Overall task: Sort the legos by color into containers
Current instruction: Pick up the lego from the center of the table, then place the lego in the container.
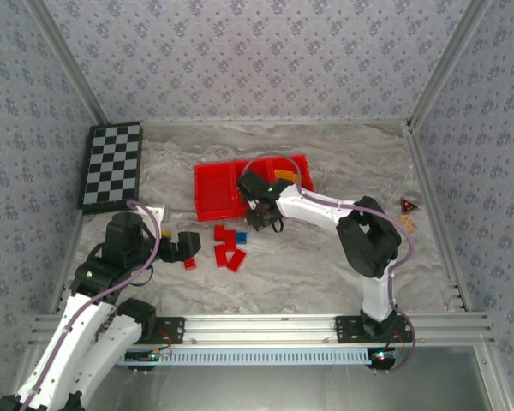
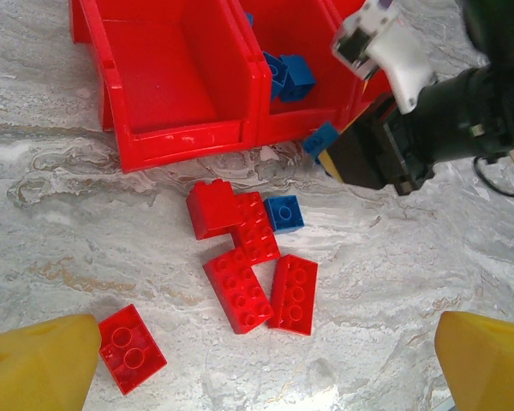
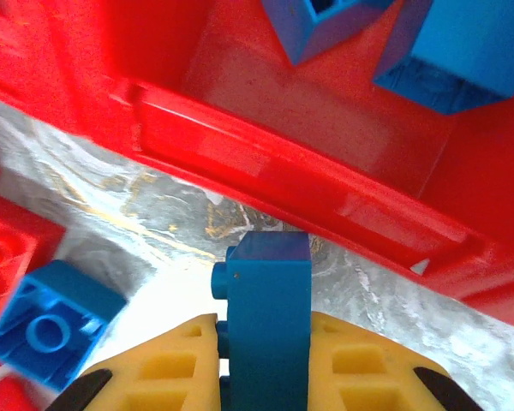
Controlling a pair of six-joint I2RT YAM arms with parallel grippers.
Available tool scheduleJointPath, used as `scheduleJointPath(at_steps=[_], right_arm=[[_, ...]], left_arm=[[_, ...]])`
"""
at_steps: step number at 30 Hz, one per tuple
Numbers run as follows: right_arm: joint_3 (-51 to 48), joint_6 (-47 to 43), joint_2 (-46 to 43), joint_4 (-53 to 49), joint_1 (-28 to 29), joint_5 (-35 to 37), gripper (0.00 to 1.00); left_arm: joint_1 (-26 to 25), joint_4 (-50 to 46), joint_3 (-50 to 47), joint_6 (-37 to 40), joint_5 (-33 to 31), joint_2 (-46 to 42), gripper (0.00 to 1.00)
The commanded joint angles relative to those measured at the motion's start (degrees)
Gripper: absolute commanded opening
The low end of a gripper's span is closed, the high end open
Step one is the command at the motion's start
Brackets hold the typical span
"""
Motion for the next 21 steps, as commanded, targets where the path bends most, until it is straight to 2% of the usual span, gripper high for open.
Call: scheduleJointPath(at_steps=[1,5,10,13,15,21], right_arm=[[5.58,-2.57,-3.61,-2.2,-0.3,-0.6,0.2],[13.44,-3.59,-0.19,-5.08,-3.2,-0.41,0.2],[24.77,-4.32,8.51,-9.22,-6.84,-1.51,0.2],[31.45,-4.72,14.25,-12.47,-8.59,-1.04,0.24],[33.57,-5.08,16.7,-12.67,-9.43,-1.3,0.31],[33.19,-4.69,17.71,-10.78,-10.68,-0.93,0.39]], left_arm=[[-0.22,0.33,-0.17,0.6,-0.15,-0.06,1.0],[-0.22,0.32,-0.06,0.6,-0.22,-0.06,1.0],[-0.22,0.32,-0.16,0.6,-0.17,-0.15,1.0],[-0.27,0.32,-0.17,0.6,-0.07,-0.16,1.0],[-0.29,0.45,-0.17,0.6,0.02,-0.06,1.0],[-0.21,0.41,-0.17,0.6,0.07,0.38,1.0]])
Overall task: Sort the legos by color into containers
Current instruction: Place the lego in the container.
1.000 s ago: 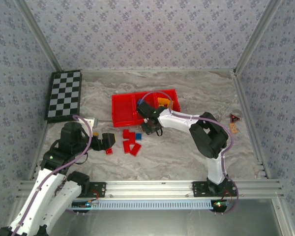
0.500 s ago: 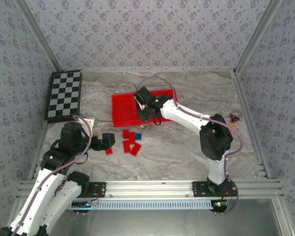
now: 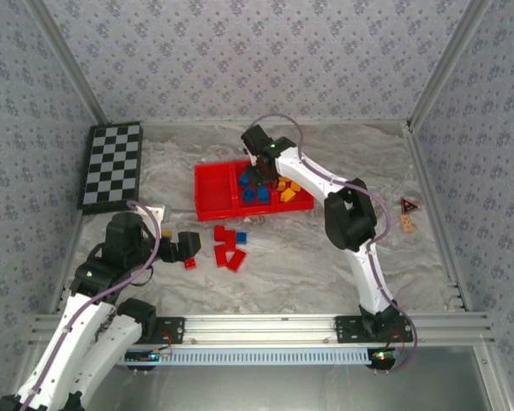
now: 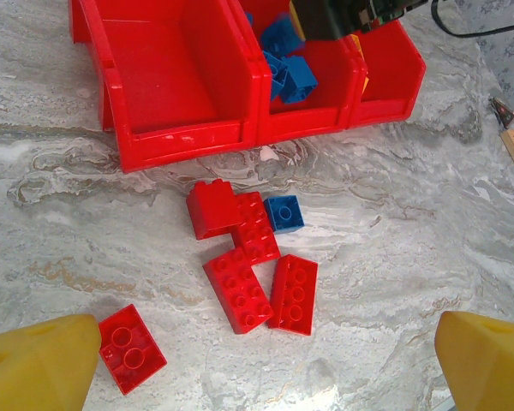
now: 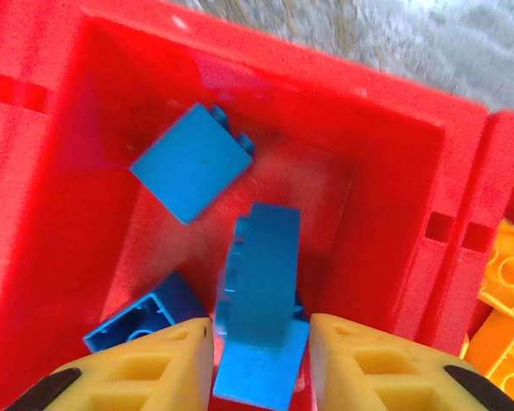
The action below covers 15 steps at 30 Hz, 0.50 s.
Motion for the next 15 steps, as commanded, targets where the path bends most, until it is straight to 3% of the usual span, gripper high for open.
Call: scheduleJointPath(at_steps=[1,6,15], right_arm=[[0.82,-0.26,-1.13,-1.12,-0.08,0.66,0.41],[-3.16,1.28,-4.74,1.58,0.03,0.84,0.52],[-15.92,8.12,-16.6,7.63,1.15,-0.43,0.59]], left_arm=[[-0.29,0.39,-0.18,0.6,0.11,0.44,1.0],[-0.21,0.35,-0.19,0.6,-0.15,0.67,1.0],[-0.21,0.21,-0.11,0.6,-0.2,1.54,1.0]])
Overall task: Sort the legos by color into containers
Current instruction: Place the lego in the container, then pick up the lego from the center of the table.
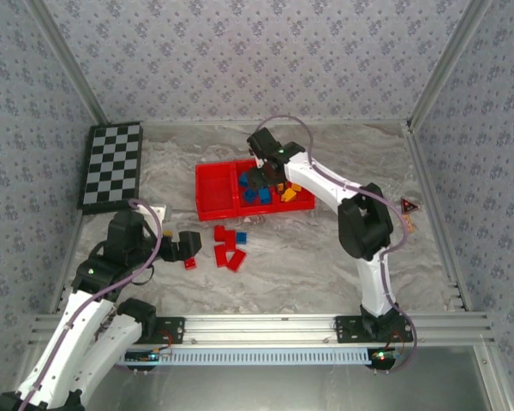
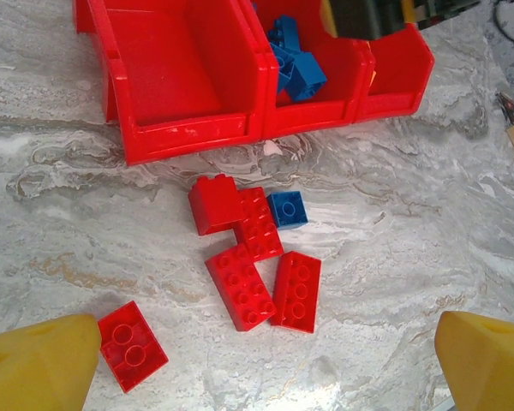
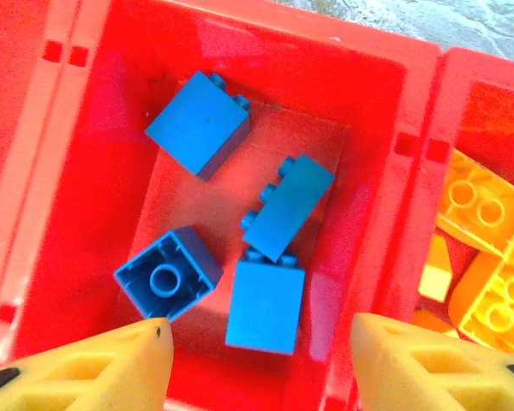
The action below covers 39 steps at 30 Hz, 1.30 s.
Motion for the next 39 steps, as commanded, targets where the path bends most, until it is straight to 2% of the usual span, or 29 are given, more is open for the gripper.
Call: scheduleJointPath(at_steps=[1,4,7,10,15,25,33,39], right_arm=[[-4.85,5.8,-6.93,2.83,0.64,-0.79,0.6],[-12.97,11.7,-12.45,7.91,1.27,-2.97,0.64],[-19.8,16.72,-17.25,11.45,3.56,-0.73,0.7],[-23.6,20.14,-19.93,12.12,6.75,2.5,0.72],[-24.98,24.79,-18.94,10.55,12.95,5.53,0.73],[-24.18,29.8,-9.76,10.67,17.72,4.81,0.65],[-22.53,31.63,-4.72,10.43,18.09,3.47,0.53],[-21.97,32.14,-3.35,11.49,18.42,3.12,0.51]], left_arm=[[-0.21,0.25,-0.09,0.6,-0.17,0.28,1.0],[-0.21,0.18,-0.09,0.52,-0.24,0.35,1.0],[-0.12,0.17,0.0,0.51,-0.24,0.37,1.0],[-0.12,0.17,-0.01,0.5,-0.26,0.28,1.0],[-0.15,0.17,0.0,0.51,-0.16,0.0,1.0],[-0.25,0.35,-0.12,0.49,0.09,-0.95,1.0],[-0.21,0.43,-0.14,0.51,0.28,-1.22,1.0],[-0.21,0.43,-0.2,0.51,0.35,-1.31,1.0]])
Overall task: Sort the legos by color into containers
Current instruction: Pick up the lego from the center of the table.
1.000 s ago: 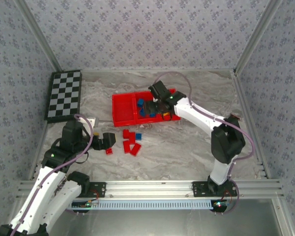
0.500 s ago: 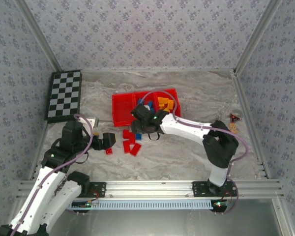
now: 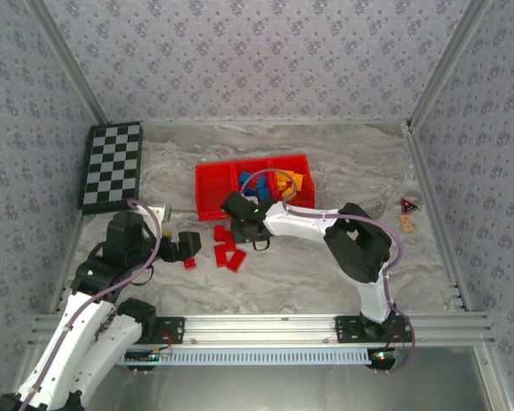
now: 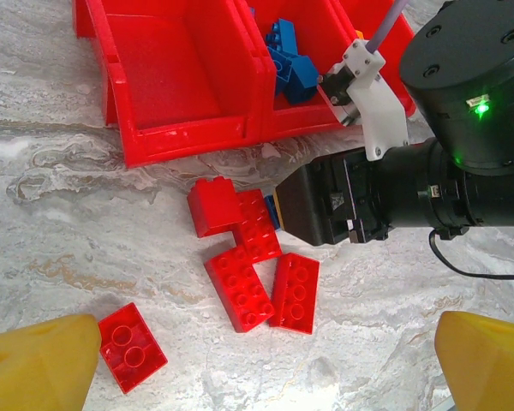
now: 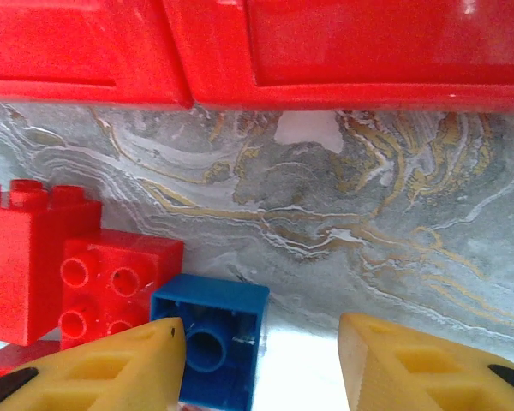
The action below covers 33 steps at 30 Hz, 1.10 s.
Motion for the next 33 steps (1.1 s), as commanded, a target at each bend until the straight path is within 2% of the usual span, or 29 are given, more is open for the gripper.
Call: scheduleJointPath(at_steps=[1,9,16,22,33], right_arm=[[1.87,1.26,1.81,-0.69,0.54,0.19,0.51],[2.19,0.18,2.89,-5.08,0.38,3.11,0.41],[-1.28,-1.24,-0.43,-6.56,-1.7,5.05,0.35],[-5.63,-1.34,-3.49,-3.82,-4.15,3.78,0.33],[-5.16,-2.48,-5.83,-3.99,-4.45,3.34,0.3]], left_arm=[[-0.2,0.41,-0.2,0.51,0.36,-0.56,1.0],[-0.21,0.42,-0.18,0.51,0.36,-0.56,1.0],[-0.21,0.43,-0.2,0.51,0.23,-0.43,1.0],[-0.21,0.41,-0.17,0.47,0.27,-0.44,1.0],[-0.21,0.41,-0.19,0.51,0.18,-0.3,1.0]])
